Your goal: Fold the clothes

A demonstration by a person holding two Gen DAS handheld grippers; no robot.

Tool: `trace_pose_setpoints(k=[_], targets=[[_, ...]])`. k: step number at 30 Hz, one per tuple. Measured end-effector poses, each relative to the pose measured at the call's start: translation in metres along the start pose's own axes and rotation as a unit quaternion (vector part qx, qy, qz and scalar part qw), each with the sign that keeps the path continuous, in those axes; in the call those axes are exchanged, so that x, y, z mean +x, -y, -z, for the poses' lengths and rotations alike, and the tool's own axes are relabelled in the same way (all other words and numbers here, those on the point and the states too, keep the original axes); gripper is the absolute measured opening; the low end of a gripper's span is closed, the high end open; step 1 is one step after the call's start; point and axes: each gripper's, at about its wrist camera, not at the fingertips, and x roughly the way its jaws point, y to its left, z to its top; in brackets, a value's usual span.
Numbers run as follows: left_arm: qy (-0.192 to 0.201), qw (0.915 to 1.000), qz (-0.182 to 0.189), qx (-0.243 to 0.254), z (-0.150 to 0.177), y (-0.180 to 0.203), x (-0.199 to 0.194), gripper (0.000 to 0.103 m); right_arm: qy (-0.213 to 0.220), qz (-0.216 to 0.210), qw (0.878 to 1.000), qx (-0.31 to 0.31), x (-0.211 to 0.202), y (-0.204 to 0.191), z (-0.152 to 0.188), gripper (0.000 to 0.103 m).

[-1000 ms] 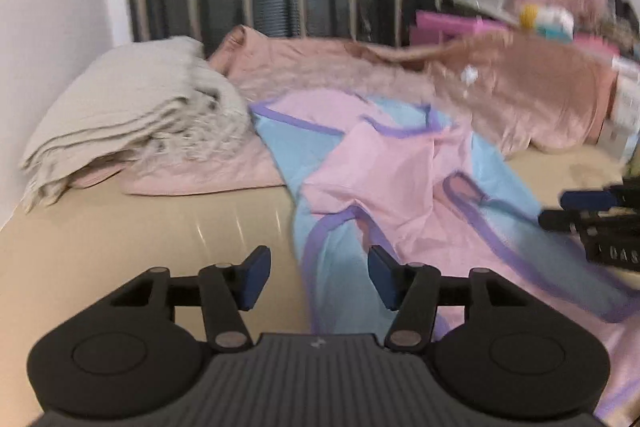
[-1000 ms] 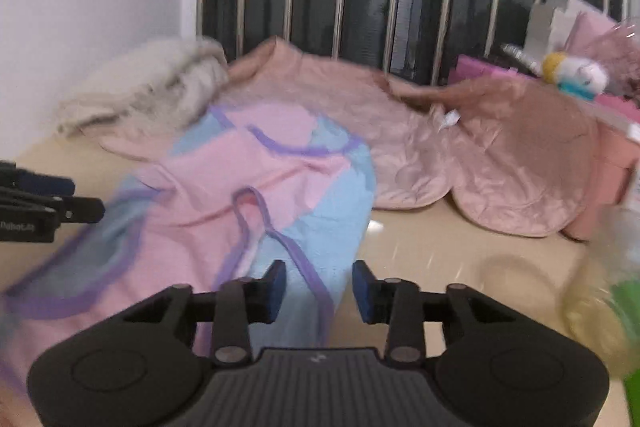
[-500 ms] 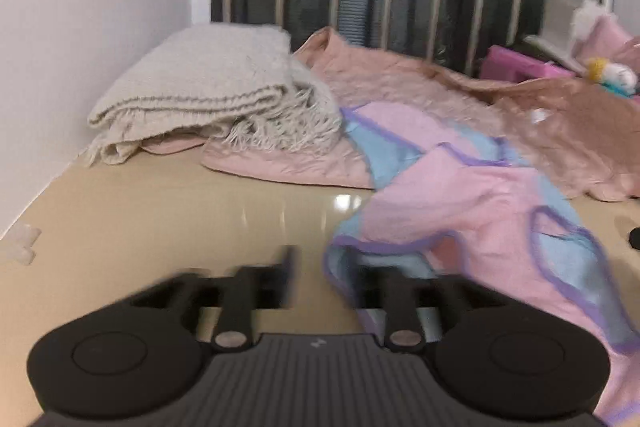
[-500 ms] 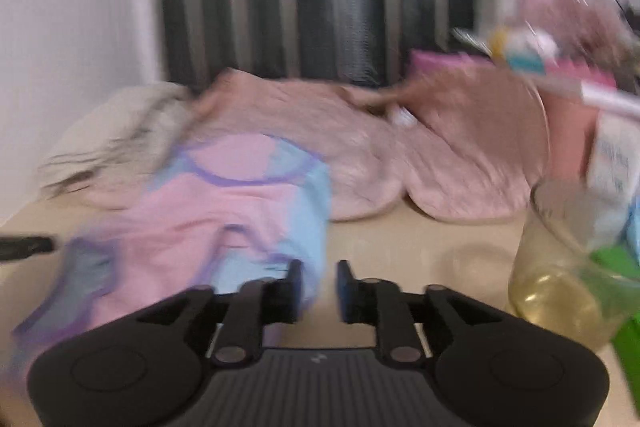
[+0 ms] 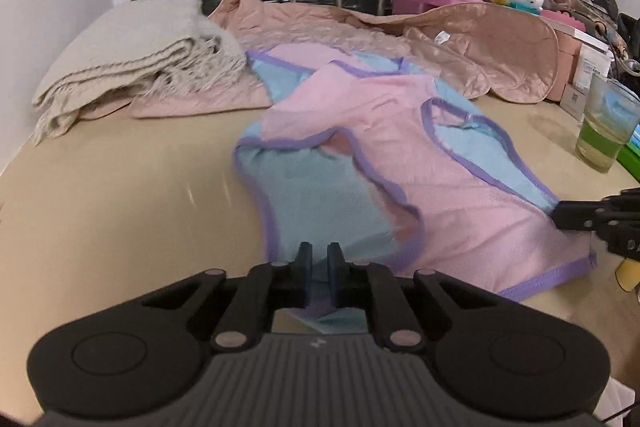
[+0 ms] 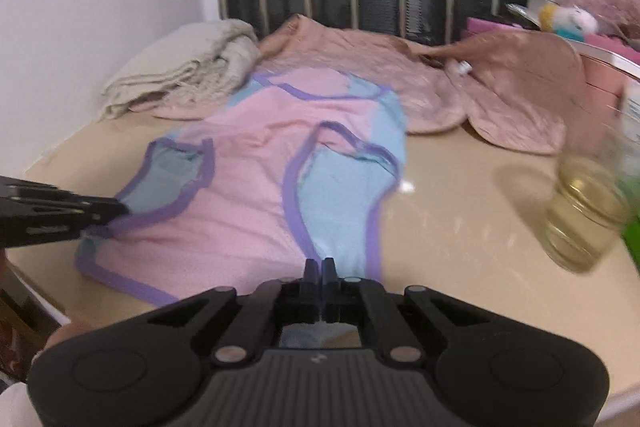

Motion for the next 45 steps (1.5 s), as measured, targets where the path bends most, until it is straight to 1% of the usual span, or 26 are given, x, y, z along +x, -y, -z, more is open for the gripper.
trace_pose_setpoints(k=[2,3,4,5,6,7,8,9,10,11,13,14,15,16,20,25,27,30,31,33,35,39,41,43,44,45], targets=[[0.001,0.9999,-0.002,-0.011,0.004,-0.004,-0.011,0.011,-0.008,-0.014,1.000,-0.009,-0.010,-0.002,0.001,0.005],[0.007,0.9998,0.005,-0.017,0.003,-0.005,-0.016,0.013,0.005,-0.031,0.999,-0.009,-0.016,-0.002,-0.002,0.007],[0.020,0.9990,0.029,-0.026,-0.001,-0.003,-0.021,0.025,0.019,-0.048,0.999,-0.010,-0.021,-0.002,-0.005,0.010],[0.028,0.9982,0.045,-0.028,-0.006,0.001,-0.021,0.033,0.034,-0.062,0.997,-0.023,-0.022,-0.005,-0.010,0.022],[0.026,0.9982,0.051,-0.019,-0.010,0.009,-0.015,0.048,0.044,-0.064,0.996,-0.034,-0.018,-0.010,-0.015,0.033],[0.024,0.9981,0.056,-0.009,-0.015,0.016,-0.010,0.050,0.054,-0.065,0.995,-0.045,-0.012,-0.014,-0.020,0.033],[0.022,0.9979,0.061,0.001,-0.019,0.024,-0.004,0.050,0.057,-0.060,0.995,-0.053,0.000,-0.017,-0.026,0.031],[0.019,0.9978,0.064,0.009,-0.021,0.030,0.001,0.041,0.049,-0.051,0.996,-0.054,0.014,-0.019,-0.032,0.030],[0.015,0.9979,0.062,0.014,-0.020,0.032,0.004,0.018,0.034,-0.036,0.997,-0.051,0.028,-0.020,-0.036,0.030],[0.011,0.9980,0.060,0.020,-0.018,0.035,0.007,0.007,0.022,-0.028,0.998,-0.048,0.038,-0.021,-0.039,0.023],[0.002,0.9980,0.056,0.030,-0.015,0.040,0.014,0.002,0.008,-0.038,0.998,-0.043,0.050,-0.019,-0.040,0.020],[-0.002,0.9979,0.054,0.035,-0.014,0.042,0.017,0.002,0.002,-0.045,0.998,-0.040,0.053,-0.018,-0.038,0.016],[-0.004,0.9979,0.053,0.038,-0.013,0.044,0.019,0.002,0.007,-0.049,0.998,-0.040,0.053,-0.018,-0.038,0.004],[-0.003,0.9978,0.055,0.035,-0.013,0.043,0.019,0.002,0.007,-0.051,0.998,-0.044,0.052,-0.019,-0.037,0.004],[0.015,0.9969,0.077,0.006,-0.025,0.035,0.015,0.001,0.028,-0.051,0.998,-0.037,0.044,-0.018,-0.047,0.003],[0.036,0.9978,0.052,-0.021,-0.048,0.024,0.028,0.001,0.059,-0.034,0.997,-0.024,0.054,-0.009,-0.075,0.003],[0.031,0.9978,0.048,-0.034,-0.050,0.019,0.035,0.002,0.057,-0.030,0.998,-0.022,0.066,-0.006,-0.081,0.007],[0.021,0.9979,0.045,-0.042,-0.047,0.013,0.040,0.013,0.041,-0.014,0.998,-0.037,0.079,-0.005,-0.083,0.013],[0.025,0.9978,0.049,-0.037,-0.041,0.010,0.030,0.023,0.050,-0.010,0.998,-0.039,0.069,-0.003,-0.078,0.015],[0.035,0.9974,0.056,-0.028,-0.027,0.003,0.009,0.044,0.068,-0.003,0.997,-0.044,0.046,0.001,-0.067,0.031],[0.044,0.9967,0.067,-0.013,-0.008,-0.003,-0.017,0.047,0.083,-0.017,0.996,-0.042,0.015,0.010,-0.046,0.034],[0.039,0.9959,0.072,0.038,0.016,0.012,-0.038,0.047,0.071,-0.041,0.995,-0.054,-0.017,0.011,-0.007,0.032],[0.039,0.9955,0.062,0.061,0.022,0.023,-0.036,0.044,0.064,-0.043,0.994,-0.071,-0.019,0.003,0.004,0.029],[0.027,0.9967,0.057,0.050,0.022,0.023,-0.032,0.001,0.059,-0.035,0.995,-0.076,-0.015,-0.004,0.011,0.015],[0.021,0.9972,0.055,0.045,0.023,0.024,-0.030,0.001,0.054,-0.031,0.996,-0.070,-0.011,-0.005,0.011,0.004],[0.015,0.9977,0.053,0.040,0.023,0.024,-0.029,0.001,0.045,-0.022,0.997,-0.058,-0.007,-0.004,0.011,0.003]])
